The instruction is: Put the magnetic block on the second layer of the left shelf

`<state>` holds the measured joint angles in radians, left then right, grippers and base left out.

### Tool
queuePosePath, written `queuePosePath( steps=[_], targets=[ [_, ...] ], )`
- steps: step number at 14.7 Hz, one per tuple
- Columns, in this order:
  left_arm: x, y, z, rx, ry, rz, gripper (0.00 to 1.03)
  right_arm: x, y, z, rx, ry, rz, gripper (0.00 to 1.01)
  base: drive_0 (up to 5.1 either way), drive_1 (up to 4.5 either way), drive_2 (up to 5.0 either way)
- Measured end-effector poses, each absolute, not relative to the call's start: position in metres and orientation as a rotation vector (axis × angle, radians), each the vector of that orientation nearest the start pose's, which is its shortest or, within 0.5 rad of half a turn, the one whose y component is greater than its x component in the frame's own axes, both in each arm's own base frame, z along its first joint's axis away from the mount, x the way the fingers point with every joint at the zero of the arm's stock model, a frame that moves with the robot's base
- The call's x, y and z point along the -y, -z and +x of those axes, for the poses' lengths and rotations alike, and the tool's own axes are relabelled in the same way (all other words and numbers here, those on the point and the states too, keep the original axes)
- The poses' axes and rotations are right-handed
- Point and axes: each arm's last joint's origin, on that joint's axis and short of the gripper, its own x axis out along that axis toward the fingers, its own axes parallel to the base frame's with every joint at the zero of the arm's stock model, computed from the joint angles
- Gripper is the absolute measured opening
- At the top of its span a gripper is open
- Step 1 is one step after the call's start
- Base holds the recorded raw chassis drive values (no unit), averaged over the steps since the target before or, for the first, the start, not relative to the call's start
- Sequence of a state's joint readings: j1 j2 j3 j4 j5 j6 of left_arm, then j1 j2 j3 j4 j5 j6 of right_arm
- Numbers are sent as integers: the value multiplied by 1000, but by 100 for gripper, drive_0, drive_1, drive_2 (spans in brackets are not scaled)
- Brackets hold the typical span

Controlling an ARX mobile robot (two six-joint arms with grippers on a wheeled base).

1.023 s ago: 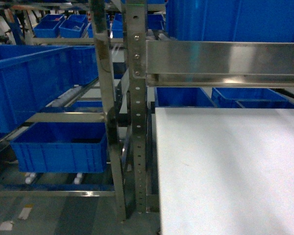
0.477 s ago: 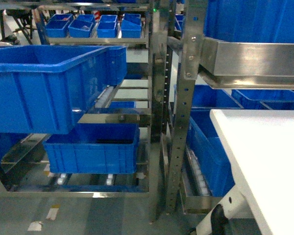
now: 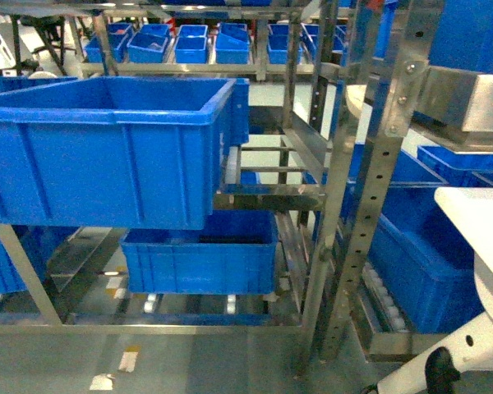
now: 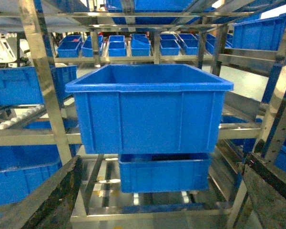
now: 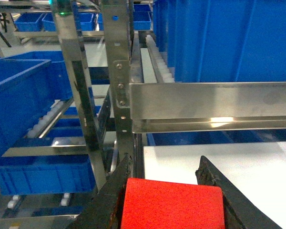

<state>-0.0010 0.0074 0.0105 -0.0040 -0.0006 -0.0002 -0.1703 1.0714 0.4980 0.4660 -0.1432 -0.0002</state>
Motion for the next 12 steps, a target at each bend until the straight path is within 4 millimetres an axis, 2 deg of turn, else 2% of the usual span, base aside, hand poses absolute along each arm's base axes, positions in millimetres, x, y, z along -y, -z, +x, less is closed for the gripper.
queuePosePath(
  steps=[12],
  targets=[
    [0,-166,98,1,1,0,98,35,-242,225,-106,27,17,34,-500,245,245]
  ],
)
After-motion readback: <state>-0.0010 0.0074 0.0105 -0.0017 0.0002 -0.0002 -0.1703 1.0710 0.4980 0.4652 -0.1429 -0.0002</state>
